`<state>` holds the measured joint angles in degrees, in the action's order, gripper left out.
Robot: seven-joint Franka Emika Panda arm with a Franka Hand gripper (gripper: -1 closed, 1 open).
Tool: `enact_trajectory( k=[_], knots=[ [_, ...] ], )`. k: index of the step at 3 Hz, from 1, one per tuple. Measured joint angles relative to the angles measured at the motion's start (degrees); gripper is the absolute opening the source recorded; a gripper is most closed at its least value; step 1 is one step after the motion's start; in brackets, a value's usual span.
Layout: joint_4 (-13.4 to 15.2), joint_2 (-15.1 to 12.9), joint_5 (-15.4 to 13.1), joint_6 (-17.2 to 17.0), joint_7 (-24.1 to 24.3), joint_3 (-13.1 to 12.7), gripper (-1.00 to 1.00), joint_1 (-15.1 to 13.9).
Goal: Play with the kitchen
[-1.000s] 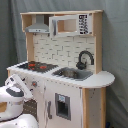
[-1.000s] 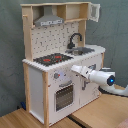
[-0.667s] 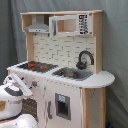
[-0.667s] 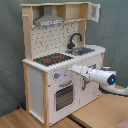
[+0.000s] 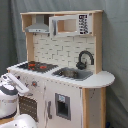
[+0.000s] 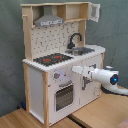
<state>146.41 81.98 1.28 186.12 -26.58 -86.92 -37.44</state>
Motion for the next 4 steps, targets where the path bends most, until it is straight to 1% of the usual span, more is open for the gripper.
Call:
enact_trajectory(
  k=[2, 4],
  knots=[
    [0.5, 0.3, 0.0, -7.1, -9.0, 1.7, 1.00, 6.0],
    [2.1, 1.0, 0.0, -12.7, -18.2, 2.0, 1.00, 11.7]
  ],
)
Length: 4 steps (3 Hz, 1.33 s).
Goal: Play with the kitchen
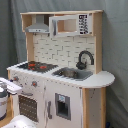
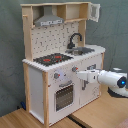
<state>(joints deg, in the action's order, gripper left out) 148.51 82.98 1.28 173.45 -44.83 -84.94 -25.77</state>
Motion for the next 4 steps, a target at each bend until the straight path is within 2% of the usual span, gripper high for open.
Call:
enact_trajectory(
  k=[1, 2, 3, 4],
  knots=[
    [1.0, 0.5, 0.0, -3.2, -3.4, 0.1, 1.00, 3.6],
    [2.7, 0.8, 0.2, -6.5, -2.9, 0.8, 1.00, 7.9],
    [6.4, 0.8, 0.2, -6.6, 1.4, 1.9, 1.00, 9.5],
    [7.3, 0.8, 0.2, -6.5, 7.6, 1.9, 1.00, 9.3]
  ],
)
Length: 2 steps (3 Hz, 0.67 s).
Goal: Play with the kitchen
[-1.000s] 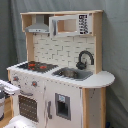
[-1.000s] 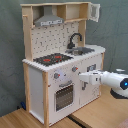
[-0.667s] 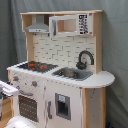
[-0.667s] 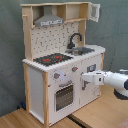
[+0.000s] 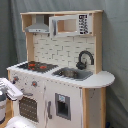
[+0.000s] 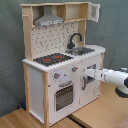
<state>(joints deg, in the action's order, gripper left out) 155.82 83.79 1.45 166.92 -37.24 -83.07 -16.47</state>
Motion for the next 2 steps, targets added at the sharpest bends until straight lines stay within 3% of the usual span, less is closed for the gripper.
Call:
enact_trajectory(
  k=[2],
  knots=[
    [2.4, 0.2, 0.0, 3.8, 11.9, -0.3, 1.00, -1.9]
  ],
)
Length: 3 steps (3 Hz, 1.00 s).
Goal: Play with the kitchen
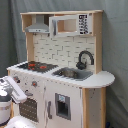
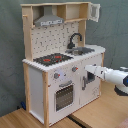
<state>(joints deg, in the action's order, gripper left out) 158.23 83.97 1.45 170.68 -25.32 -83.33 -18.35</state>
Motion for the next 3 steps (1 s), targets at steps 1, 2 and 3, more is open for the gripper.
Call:
enact_trajectory(
  k=[1, 2, 3],
  knots=[
    [0.9, 0.0, 0.0, 2.9, 5.1, -0.8, 1.00, -1.6],
    [0.9, 0.0, 0.0, 5.8, 9.7, -1.7, 1.00, -4.0],
    [0.9, 0.1, 0.0, 9.4, 13.1, -2.1, 1.00, -6.9]
  ],
)
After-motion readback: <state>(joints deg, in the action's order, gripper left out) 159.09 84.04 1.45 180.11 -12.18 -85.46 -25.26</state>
